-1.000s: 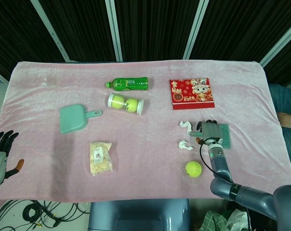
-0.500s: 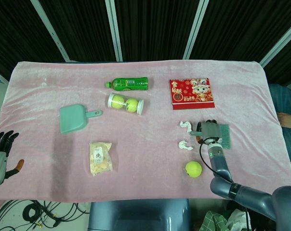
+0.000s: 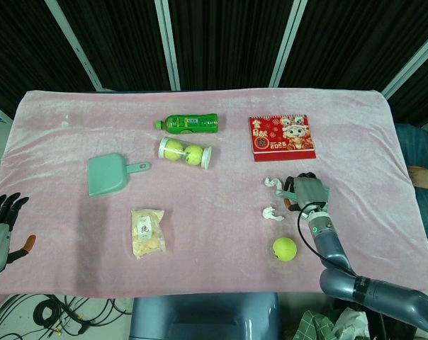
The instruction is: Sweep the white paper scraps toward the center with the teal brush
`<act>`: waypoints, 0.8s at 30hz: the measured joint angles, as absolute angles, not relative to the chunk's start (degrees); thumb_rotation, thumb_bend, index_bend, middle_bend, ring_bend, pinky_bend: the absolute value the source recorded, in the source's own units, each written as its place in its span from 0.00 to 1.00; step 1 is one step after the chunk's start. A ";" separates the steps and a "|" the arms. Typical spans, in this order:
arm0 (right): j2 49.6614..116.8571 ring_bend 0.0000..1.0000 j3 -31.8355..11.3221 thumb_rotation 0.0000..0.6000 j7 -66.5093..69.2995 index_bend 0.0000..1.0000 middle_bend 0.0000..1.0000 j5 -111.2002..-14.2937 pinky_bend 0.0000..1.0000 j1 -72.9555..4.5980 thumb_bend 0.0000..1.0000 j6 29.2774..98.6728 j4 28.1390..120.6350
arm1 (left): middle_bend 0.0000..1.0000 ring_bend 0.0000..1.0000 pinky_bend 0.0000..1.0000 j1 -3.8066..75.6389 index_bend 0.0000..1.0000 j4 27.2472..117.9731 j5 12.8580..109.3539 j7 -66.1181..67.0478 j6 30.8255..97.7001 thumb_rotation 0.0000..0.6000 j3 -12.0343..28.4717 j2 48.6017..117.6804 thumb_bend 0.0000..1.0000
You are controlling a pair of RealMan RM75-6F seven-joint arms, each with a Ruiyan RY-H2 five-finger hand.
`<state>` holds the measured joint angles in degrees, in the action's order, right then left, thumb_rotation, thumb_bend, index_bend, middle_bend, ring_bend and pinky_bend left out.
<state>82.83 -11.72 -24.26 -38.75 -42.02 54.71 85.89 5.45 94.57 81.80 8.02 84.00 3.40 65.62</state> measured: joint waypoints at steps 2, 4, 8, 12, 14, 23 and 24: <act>81.14 0.25 -11.95 1.00 -23.05 0.50 0.53 -40.17 0.15 -41.27 0.31 55.38 88.39 | 0.08 0.01 0.05 5.43 0.15 94.65 81.77 7.90 83.97 1.00 3.38 65.58 0.31; 79.94 0.25 -12.07 1.00 -21.66 0.50 0.53 -41.62 0.15 -40.47 0.31 55.94 90.63 | 0.08 0.01 0.05 5.42 0.15 94.70 81.76 7.77 83.94 1.00 3.37 65.54 0.31; 78.84 0.26 -12.24 1.00 -18.58 0.51 0.54 -43.84 0.15 -39.11 0.31 56.48 93.32 | 0.08 0.01 0.05 5.42 0.15 94.83 81.72 7.48 83.86 1.00 3.35 65.45 0.31; 78.53 0.26 -12.27 1.00 -15.03 0.51 0.54 -46.20 0.15 -38.02 0.31 56.22 94.61 | 0.09 0.01 0.05 5.38 0.15 94.92 81.72 7.27 83.85 1.00 3.32 65.37 0.31; 78.65 0.26 -11.94 1.00 -13.86 0.51 0.54 -47.69 0.15 -37.60 0.31 55.81 94.80 | 0.08 0.01 0.05 5.36 0.15 94.97 81.68 7.01 83.85 1.00 3.33 65.32 0.31; 80.26 0.26 -11.97 1.00 -12.53 0.52 0.55 -49.73 0.15 -38.79 0.31 53.39 95.55 | 0.08 0.01 0.05 5.44 0.16 95.01 81.59 6.80 83.59 1.00 3.32 65.18 0.31; 80.31 0.26 -12.19 1.00 -12.32 0.52 0.55 -49.85 0.15 -39.08 0.31 53.00 95.64 | 0.08 0.01 0.05 5.44 0.16 95.02 81.58 6.78 83.57 1.00 3.31 65.17 0.31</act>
